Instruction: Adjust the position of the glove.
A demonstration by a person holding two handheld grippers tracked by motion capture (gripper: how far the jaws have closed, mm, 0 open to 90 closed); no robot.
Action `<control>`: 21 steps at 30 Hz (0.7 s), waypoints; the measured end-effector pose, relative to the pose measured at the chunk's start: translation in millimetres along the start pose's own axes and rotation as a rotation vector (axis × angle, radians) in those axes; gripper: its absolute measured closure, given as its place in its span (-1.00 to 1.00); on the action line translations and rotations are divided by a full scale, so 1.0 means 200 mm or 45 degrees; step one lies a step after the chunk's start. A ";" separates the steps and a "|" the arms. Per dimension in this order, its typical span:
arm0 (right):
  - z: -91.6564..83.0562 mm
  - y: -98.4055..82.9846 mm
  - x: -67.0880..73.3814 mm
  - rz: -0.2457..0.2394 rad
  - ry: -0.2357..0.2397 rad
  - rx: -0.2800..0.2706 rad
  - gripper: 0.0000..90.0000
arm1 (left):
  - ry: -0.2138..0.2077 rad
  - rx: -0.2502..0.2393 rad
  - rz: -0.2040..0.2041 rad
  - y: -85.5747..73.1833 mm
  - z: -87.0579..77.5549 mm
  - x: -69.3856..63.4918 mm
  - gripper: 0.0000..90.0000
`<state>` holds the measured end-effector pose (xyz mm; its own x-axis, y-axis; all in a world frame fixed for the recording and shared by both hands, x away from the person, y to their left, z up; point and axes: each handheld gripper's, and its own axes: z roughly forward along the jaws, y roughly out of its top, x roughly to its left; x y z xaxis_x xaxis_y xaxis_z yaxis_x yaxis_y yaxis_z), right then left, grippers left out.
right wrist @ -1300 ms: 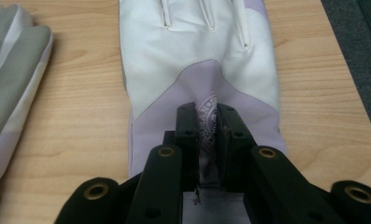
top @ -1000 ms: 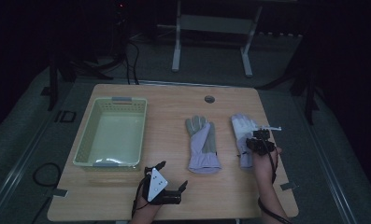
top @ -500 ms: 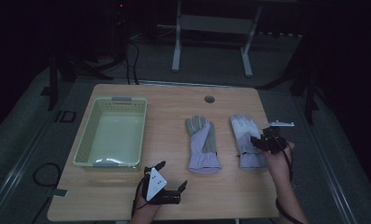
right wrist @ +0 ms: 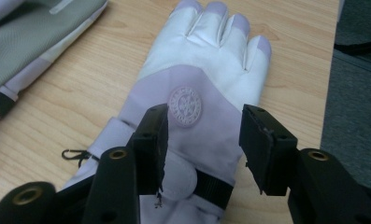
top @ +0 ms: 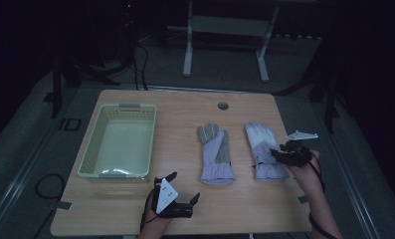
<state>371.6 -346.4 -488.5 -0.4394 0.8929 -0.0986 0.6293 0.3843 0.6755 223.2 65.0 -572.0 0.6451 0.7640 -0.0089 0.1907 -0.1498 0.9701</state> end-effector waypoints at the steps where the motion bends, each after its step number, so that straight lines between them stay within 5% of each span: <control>1: 0.01 0.00 -0.01 0.006 0.004 -0.001 0.15 | 0.000 -0.005 -0.002 0.00 0.00 0.00 -0.98; 6: 0.08 0.01 -0.01 0.057 0.044 0.028 0.12 | 0.000 -0.017 -0.021 0.00 -0.01 0.01 -0.98; 15: 0.24 -0.02 0.00 0.045 0.039 0.121 0.13 | 0.006 -0.027 -0.041 -0.01 -0.01 0.02 -0.98; 18: 0.26 -0.04 -0.01 0.038 0.074 0.114 0.21 | 0.007 -0.027 -0.042 -0.01 -0.01 0.02 -0.98; 19: 0.27 -0.05 -0.02 0.075 0.120 0.101 0.38 | 0.010 -0.026 -0.035 -0.01 -0.01 0.01 -0.98; 21: 0.26 -0.06 -0.01 0.098 0.119 0.099 0.43 | 0.009 -0.027 -0.034 -0.01 -0.01 0.01 -0.98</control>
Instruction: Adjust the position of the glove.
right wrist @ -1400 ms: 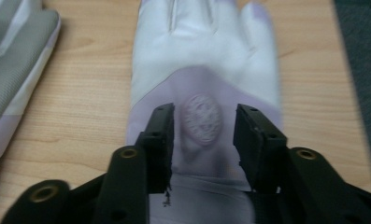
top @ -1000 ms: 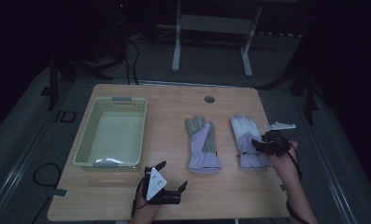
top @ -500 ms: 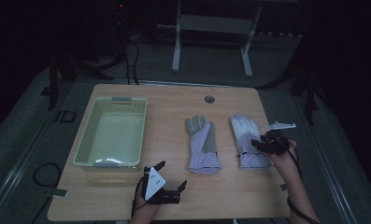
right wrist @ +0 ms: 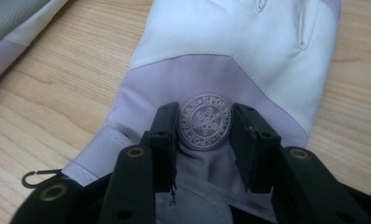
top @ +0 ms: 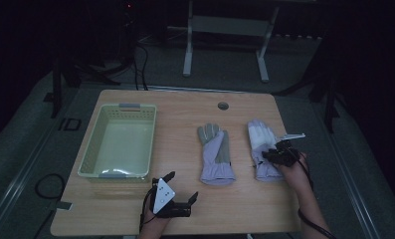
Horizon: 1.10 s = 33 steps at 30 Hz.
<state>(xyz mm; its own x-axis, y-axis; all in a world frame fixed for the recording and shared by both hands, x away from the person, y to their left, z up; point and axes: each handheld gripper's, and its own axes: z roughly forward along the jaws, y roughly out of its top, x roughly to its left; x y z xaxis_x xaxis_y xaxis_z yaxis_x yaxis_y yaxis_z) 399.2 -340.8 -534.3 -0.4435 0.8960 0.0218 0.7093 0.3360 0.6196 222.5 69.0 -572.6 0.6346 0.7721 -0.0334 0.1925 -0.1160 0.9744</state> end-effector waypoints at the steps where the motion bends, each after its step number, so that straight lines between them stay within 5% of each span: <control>1: 0.00 0.00 0.01 -0.003 -0.003 -0.003 0.49 | -0.001 0.000 -0.001 0.00 0.00 0.00 -0.98; 10: -0.05 0.01 0.08 0.036 -0.115 -0.037 0.96 | -0.001 0.001 -0.001 0.00 0.00 0.00 -0.98; 15: -0.14 0.03 0.11 0.044 -0.202 -0.066 0.97 | -0.001 0.002 -0.004 0.00 0.00 0.00 -0.98; 26: -0.30 0.13 0.14 0.127 -0.234 -0.166 0.97 | -0.003 0.005 -0.001 0.00 0.00 0.00 -0.98; 33: -0.42 0.22 0.23 0.142 -0.260 -0.246 0.97 | -0.001 0.005 -0.001 0.00 0.00 0.00 -0.98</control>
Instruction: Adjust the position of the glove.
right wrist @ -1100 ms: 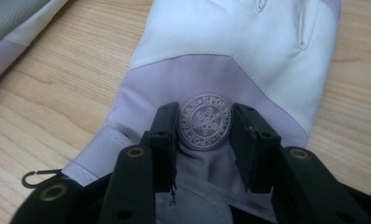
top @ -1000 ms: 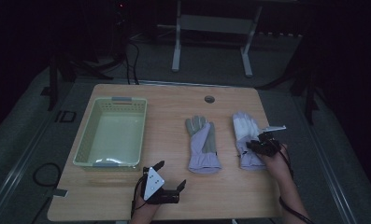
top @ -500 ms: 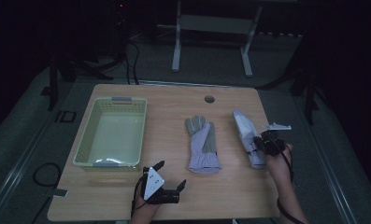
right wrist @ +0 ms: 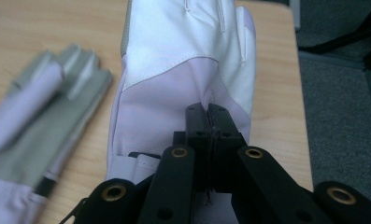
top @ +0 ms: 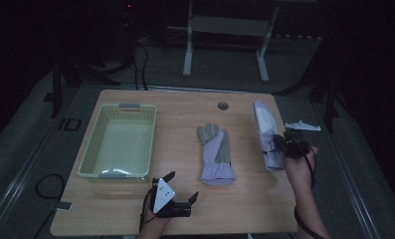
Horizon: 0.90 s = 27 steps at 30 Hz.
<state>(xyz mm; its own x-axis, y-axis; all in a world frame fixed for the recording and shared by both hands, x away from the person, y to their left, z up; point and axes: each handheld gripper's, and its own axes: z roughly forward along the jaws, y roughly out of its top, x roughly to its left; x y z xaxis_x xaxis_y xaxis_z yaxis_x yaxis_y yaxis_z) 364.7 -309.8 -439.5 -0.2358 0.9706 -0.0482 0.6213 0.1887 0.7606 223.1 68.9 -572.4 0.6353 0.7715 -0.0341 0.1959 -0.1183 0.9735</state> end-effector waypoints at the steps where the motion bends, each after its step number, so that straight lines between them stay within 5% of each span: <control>1: -0.02 0.02 0.01 -0.003 -0.002 -0.010 0.97 | 0.001 0.000 0.001 0.00 0.00 0.00 -0.98; 13: -0.15 0.16 0.29 0.032 -0.027 -0.051 0.97 | -0.030 0.015 -0.009 0.00 0.01 0.01 -0.98; 22: -0.17 0.16 0.54 0.075 -0.004 -0.059 0.97 | -0.036 0.018 0.042 0.00 0.01 -0.01 -0.98; 25: -0.17 0.16 0.55 0.088 0.006 -0.057 0.97 | -0.039 0.013 0.042 0.00 0.00 -0.01 -0.98; 27: -0.11 0.11 0.67 0.105 0.028 -0.027 0.97 | -0.048 0.014 0.036 0.00 0.00 -0.01 -0.98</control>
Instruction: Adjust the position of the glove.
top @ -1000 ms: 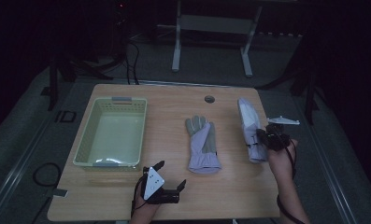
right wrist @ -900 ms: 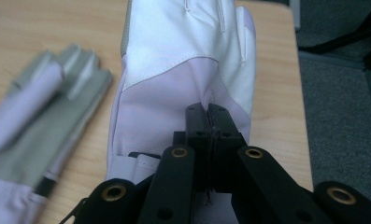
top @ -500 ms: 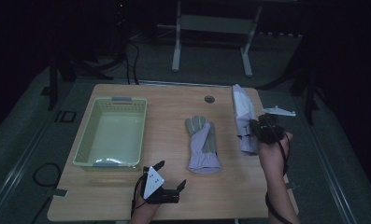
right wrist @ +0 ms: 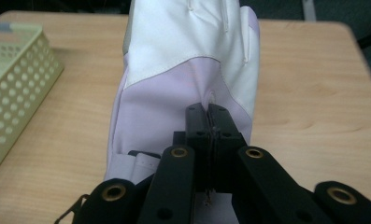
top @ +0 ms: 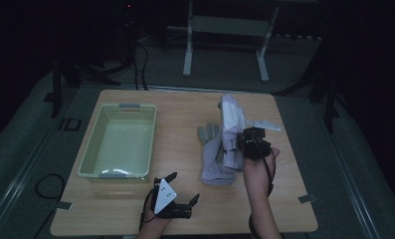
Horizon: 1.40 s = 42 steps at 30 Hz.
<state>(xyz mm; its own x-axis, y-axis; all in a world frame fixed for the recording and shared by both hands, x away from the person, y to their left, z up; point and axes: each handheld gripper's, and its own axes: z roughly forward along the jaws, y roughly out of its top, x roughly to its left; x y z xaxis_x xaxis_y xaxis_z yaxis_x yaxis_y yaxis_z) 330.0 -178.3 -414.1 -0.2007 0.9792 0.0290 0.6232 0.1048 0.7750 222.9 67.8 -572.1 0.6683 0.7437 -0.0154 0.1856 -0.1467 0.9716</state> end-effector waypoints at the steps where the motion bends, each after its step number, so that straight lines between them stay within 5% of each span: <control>1: 0.00 0.00 0.00 0.000 0.000 0.000 0.97 | -0.001 0.000 -0.004 0.00 0.00 0.00 -0.98; 5: 0.10 -0.06 0.09 0.000 -0.011 0.053 0.97 | 0.001 -0.002 0.013 0.00 0.00 0.00 -0.98; 14: 0.29 -0.16 0.16 0.008 -0.032 0.150 0.96 | 0.009 -0.008 0.009 0.00 -0.01 0.00 -0.98; 22: 0.42 -0.22 0.21 -0.052 0.033 0.250 0.82 | 0.010 -0.005 0.006 0.00 -0.01 0.00 -0.98; 33: 0.42 -0.20 0.20 -0.095 0.084 0.285 0.66 | 0.008 0.007 -0.004 0.00 0.00 0.00 -0.98; 42: 0.34 -0.13 0.14 -0.169 0.173 0.251 0.09 | 0.016 0.008 -0.009 0.00 0.00 0.01 -0.98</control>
<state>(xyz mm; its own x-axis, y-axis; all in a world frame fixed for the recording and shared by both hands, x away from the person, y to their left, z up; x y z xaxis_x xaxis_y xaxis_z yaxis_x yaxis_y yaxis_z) 359.1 -141.2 -475.5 -0.3817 0.9238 0.0299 0.7171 0.2756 0.6402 223.4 68.7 -572.0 0.6580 0.7528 -0.0191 0.1950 -0.1457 0.9699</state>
